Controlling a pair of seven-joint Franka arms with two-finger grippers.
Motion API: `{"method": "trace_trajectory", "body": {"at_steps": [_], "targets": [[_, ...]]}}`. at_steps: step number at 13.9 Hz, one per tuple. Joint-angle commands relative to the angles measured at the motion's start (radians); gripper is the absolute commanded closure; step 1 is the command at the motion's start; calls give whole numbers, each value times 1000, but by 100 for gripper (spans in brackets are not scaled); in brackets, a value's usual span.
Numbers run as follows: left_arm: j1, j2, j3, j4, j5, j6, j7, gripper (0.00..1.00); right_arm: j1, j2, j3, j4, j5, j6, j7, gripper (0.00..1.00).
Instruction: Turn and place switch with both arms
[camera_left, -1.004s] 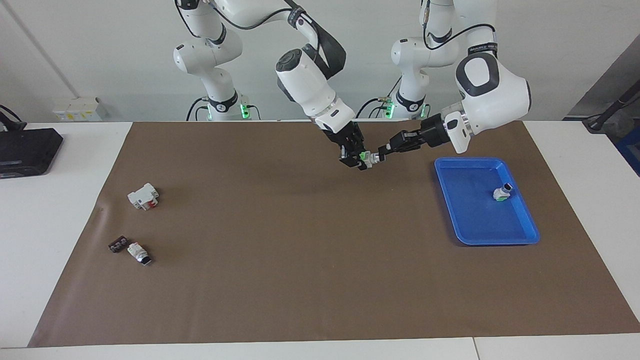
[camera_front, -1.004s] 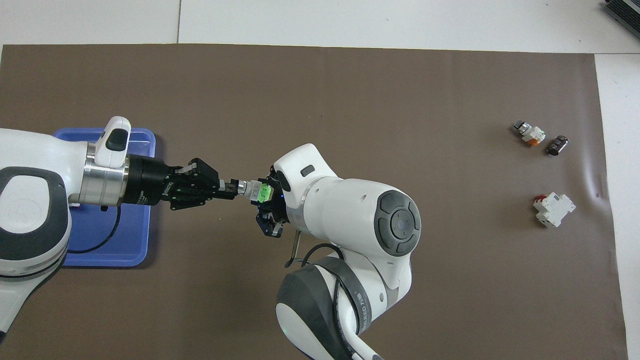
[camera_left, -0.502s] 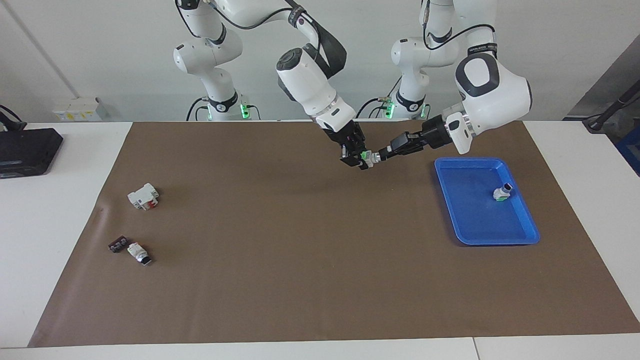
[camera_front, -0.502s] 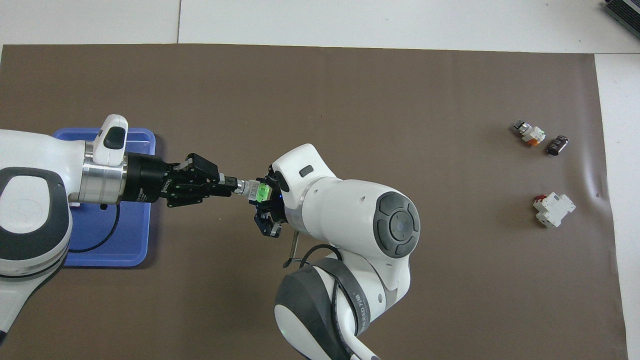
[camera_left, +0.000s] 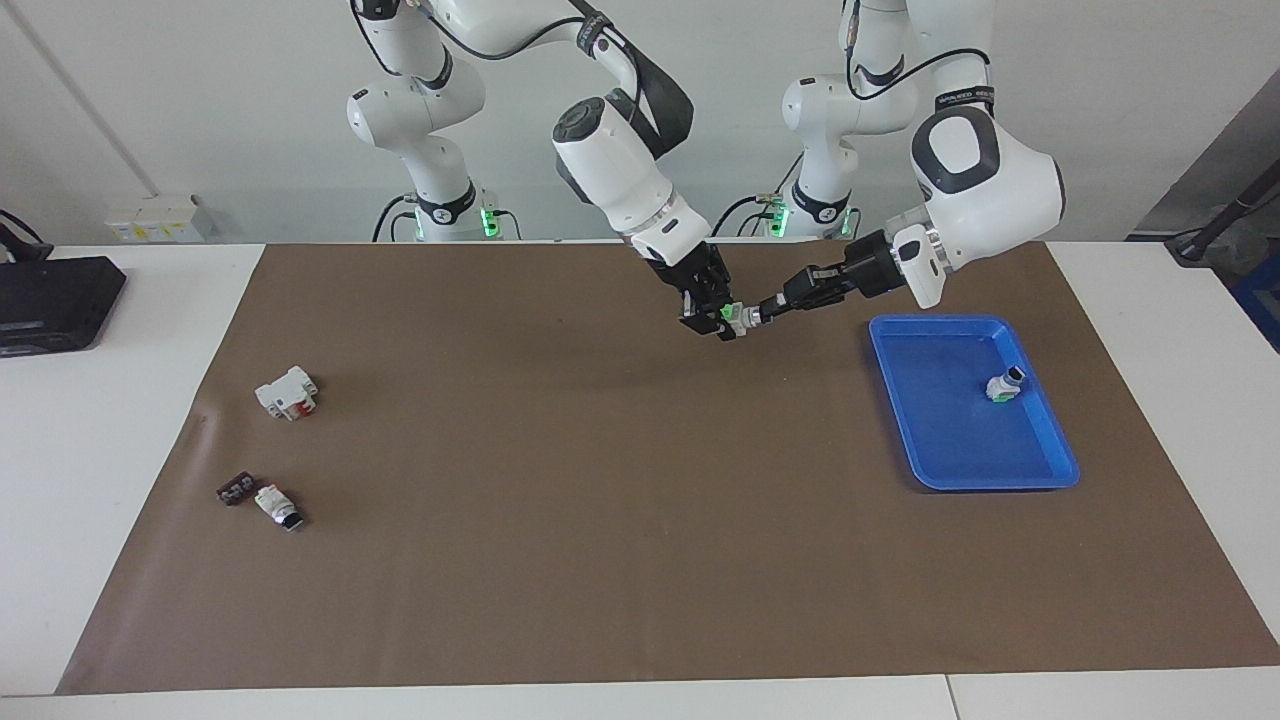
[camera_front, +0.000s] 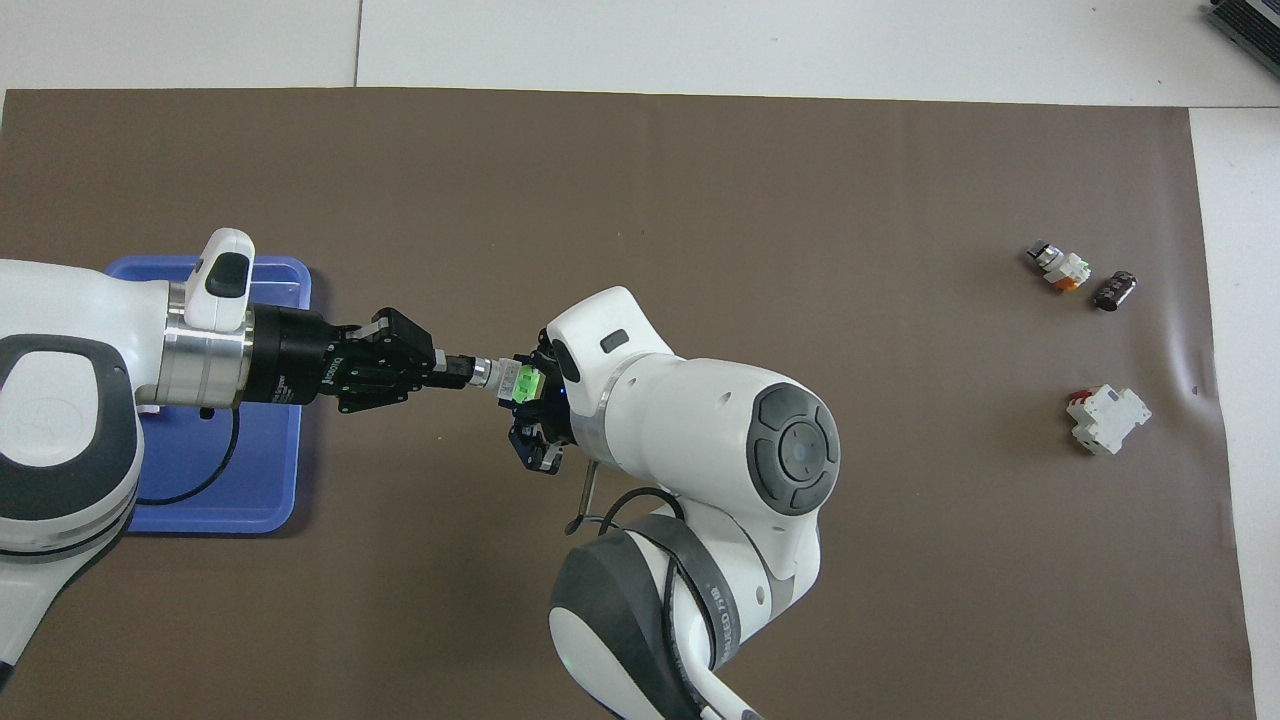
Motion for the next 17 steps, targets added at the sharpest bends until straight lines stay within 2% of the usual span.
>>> {"method": "trace_trajectory", "body": {"at_steps": [1, 13, 17], "targets": [[-14, -9, 7, -21, 3, 28, 68, 100, -1, 2, 8, 10, 11, 22, 18, 100], [-8, 1, 5, -4, 3, 31, 677, 100, -1, 2, 8, 9, 11, 25, 20, 100], [1, -1, 5, -4, -3, 42, 980, 100, -1, 4, 9, 7, 11, 35, 18, 100]]}}
